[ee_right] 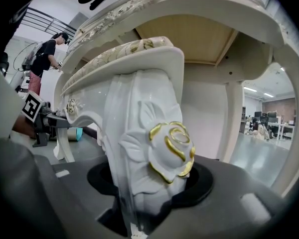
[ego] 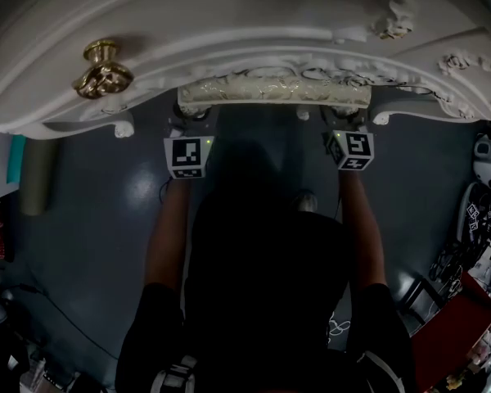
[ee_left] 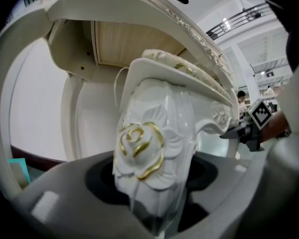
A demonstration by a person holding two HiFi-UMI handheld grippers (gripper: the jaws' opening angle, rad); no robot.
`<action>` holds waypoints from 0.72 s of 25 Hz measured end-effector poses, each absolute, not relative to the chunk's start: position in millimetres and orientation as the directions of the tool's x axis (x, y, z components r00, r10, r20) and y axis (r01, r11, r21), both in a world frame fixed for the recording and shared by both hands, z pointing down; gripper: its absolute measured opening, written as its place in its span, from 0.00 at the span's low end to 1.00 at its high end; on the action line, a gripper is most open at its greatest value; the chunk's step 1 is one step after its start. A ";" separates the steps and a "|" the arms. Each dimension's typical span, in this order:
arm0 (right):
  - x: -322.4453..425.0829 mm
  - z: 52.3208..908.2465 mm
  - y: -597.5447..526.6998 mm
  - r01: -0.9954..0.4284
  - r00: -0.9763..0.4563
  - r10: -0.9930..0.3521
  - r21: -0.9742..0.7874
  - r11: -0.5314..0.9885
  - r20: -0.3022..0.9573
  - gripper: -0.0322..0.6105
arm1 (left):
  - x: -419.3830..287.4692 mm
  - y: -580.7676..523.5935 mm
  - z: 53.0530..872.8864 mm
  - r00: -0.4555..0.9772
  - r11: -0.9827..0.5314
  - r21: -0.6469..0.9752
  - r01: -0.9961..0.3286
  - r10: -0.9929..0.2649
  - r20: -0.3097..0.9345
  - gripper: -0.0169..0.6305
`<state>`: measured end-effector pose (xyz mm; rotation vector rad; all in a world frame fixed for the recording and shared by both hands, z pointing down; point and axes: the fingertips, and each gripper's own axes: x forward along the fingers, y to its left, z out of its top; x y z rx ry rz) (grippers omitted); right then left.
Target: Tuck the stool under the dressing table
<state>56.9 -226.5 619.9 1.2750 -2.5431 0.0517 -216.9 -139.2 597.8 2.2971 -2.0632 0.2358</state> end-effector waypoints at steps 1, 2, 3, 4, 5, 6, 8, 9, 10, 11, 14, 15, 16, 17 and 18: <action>56.5 620.2 -226.6 -0.793 -0.560 -0.781 0.097 0.602 0.277 0.43 | -218.2 -140.1 597.7 0.102 -0.113 -0.068 -0.991 -0.985 0.141 0.46; 55.9 620.6 -226.4 -0.796 -0.555 -0.784 0.095 0.597 0.279 0.44 | -219.7 -141.2 597.9 0.104 -0.115 -0.069 -0.991 -0.984 0.143 0.46; 54.8 620.7 -225.7 -0.798 -0.552 -0.786 0.095 0.595 0.279 0.44 | -221.1 -142.0 598.4 0.108 -0.119 -0.069 -0.991 -0.983 0.148 0.46; 53.6 620.4 -224.8 -0.798 -0.552 -0.787 0.096 0.594 0.276 0.44 | -221.9 -142.3 599.0 0.112 -0.124 -0.070 -0.990 -0.982 0.152 0.46; 52.8 620.0 -224.0 -0.798 -0.553 -0.787 0.099 0.595 0.272 0.44 | -222.0 -142.1 599.7 0.116 -0.128 -0.071 -0.989 -0.981 0.155 0.46; 52.6 620.0 -223.3 -0.798 -0.553 -0.789 0.101 0.594 0.269 0.44 | -221.8 -141.5 600.3 0.118 -0.131 -0.072 -0.989 -0.981 0.156 0.46; 53.8 621.4 -221.5 -0.803 -0.547 -0.792 0.097 0.587 0.271 0.44 | -220.8 -139.7 601.6 0.120 -0.132 -0.073 -0.989 -0.980 0.157 0.46; 54.3 622.0 -220.8 -0.806 -0.544 -0.794 0.094 0.584 0.272 0.44 | -220.6 -139.1 602.0 0.120 -0.133 -0.073 -0.988 -0.980 0.158 0.46; 54.4 622.1 -220.5 -0.807 -0.543 -0.795 0.095 0.583 0.270 0.44 | -220.5 -139.1 602.2 0.121 -0.134 -0.072 -0.988 -0.980 0.158 0.46; 54.3 621.7 -220.6 -0.807 -0.543 -0.796 0.096 0.583 0.267 0.45 | -220.6 -139.5 602.3 0.123 -0.135 -0.071 -0.988 -0.980 0.159 0.46; 53.9 621.6 -221.7 -0.810 -0.541 -0.801 0.096 0.578 0.258 0.45 | -221.4 -140.1 602.0 0.124 -0.136 -0.076 -0.988 -0.980 0.154 0.46; 53.9 621.5 -222.0 -0.812 -0.539 -0.802 0.096 0.576 0.257 0.45 | -221.4 -140.0 602.1 0.122 -0.135 -0.077 -0.988 -0.981 0.153 0.46; 54.0 621.6 -222.1 -0.814 -0.536 -0.804 0.095 0.573 0.257 0.45 | -221.2 -139.6 602.4 0.120 -0.133 -0.078 -0.988 -0.981 0.153 0.46; 54.5 622.4 -221.8 -0.815 -0.533 -0.805 0.096 0.571 0.261 0.44 | -220.8 -139.1 602.8 0.118 -0.132 -0.079 -0.988 -0.981 0.155 0.46; 55.4 623.9 -221.3 -0.818 -0.527 -0.806 0.097 0.567 0.269 0.44 | -220.4 -138.5 603.4 0.117 -0.131 -0.081 -0.988 -0.981 0.158 0.46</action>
